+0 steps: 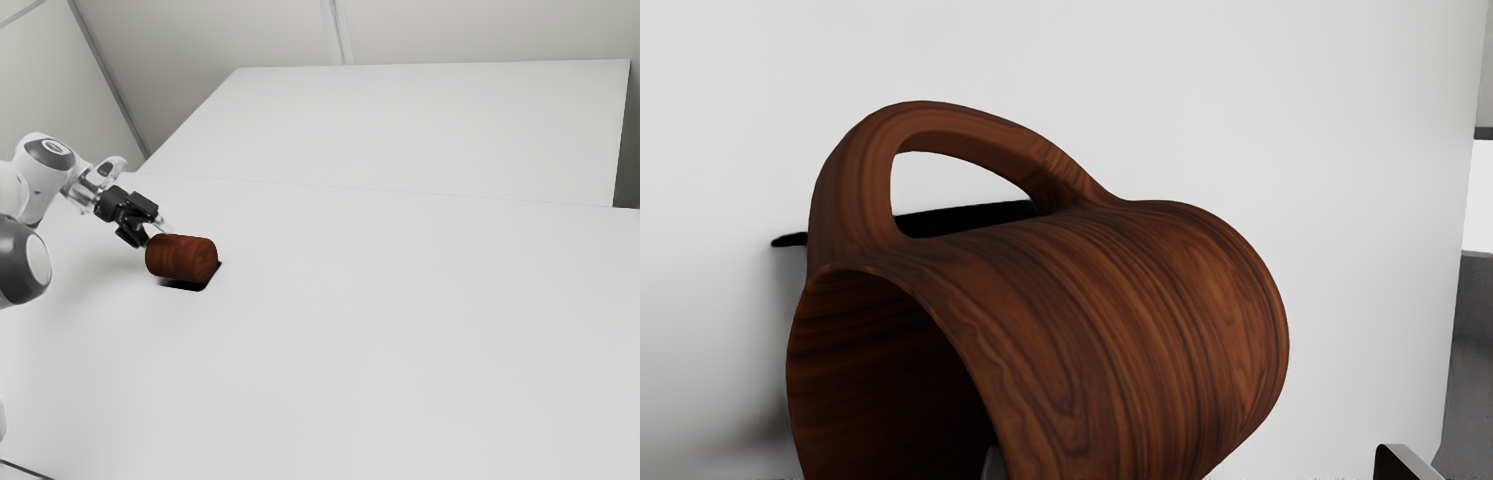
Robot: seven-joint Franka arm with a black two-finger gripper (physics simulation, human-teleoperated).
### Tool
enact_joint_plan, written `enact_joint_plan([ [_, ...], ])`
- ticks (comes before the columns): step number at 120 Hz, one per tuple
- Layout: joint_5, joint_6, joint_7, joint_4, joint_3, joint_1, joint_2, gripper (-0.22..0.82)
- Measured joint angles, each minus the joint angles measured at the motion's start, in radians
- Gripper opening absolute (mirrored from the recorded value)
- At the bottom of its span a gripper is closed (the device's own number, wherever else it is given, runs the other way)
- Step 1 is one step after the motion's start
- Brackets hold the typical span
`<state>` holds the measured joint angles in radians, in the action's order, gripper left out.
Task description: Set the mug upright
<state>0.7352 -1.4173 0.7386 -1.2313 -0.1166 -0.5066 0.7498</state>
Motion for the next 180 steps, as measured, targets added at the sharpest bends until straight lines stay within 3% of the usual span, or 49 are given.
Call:
enact_joint_plan([
  [23, 0.012, 0.013, 0.008, -0.018, -0.001, 0.012, -0.03, 0.56],
  [43, 0.012, 0.019, 0.009, -0.019, -0.004, 0.029, -0.063, 0.28],
  [72, 0.013, 0.02, 0.008, -0.027, -0.007, 0.077, -0.067, 0.04],
  [102, 0.013, 0.017, 0.006, -0.037, -0.008, 0.094, -0.068, -0.12],
  [128, 0.006, 0.014, 0.005, -0.046, -0.009, 0.105, -0.108, -0.16],
  [140, -0.001, -0.003, 0.005, -0.114, -0.008, 0.113, -0.172, -0.17],
  [151, -0.03, -0.052, 0.005, -0.258, -0.006, 0.136, -0.29, -0.17],
  [180, -0.244, -0.302, 0.004, -0.587, 0.001, 0.287, -0.585, -0.18],
])
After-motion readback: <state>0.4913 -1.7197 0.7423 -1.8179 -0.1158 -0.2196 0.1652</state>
